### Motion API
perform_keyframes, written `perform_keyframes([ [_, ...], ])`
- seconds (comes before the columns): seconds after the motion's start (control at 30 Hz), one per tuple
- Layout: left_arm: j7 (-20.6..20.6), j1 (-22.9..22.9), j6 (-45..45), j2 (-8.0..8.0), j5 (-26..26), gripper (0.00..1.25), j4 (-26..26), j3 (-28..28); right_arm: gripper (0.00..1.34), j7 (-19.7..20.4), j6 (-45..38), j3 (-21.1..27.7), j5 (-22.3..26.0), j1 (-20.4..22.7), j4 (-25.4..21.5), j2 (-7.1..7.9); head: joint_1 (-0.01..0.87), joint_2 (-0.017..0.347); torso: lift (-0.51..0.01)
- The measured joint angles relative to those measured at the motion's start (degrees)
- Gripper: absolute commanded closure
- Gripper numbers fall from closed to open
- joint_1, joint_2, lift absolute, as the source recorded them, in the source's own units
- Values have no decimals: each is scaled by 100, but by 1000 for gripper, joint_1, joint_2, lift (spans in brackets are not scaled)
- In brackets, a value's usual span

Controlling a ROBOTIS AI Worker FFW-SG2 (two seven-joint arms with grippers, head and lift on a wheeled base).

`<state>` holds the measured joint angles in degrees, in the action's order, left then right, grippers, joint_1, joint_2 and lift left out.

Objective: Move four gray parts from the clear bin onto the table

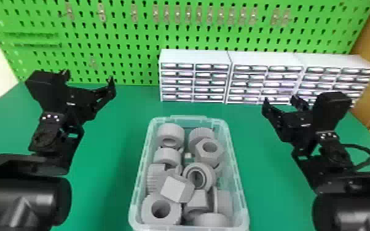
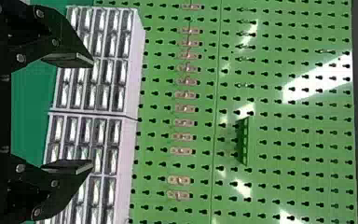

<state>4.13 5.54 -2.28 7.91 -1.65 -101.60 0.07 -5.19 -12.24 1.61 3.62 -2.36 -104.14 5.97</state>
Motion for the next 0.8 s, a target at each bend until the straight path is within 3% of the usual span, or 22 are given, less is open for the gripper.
perform_keyframes([
  [0.37, 0, -29, 0, -9, 11, 113, 0, -13, 495, -5, -178, -54, -79, -20, -126, -4, 678, 34, -50],
  [0.8, 0, -18, -2, -9, 22, 113, 0, -14, 495, -3, -1535, -440, -167, -260, -743, 106, 678, 34, -50],
])
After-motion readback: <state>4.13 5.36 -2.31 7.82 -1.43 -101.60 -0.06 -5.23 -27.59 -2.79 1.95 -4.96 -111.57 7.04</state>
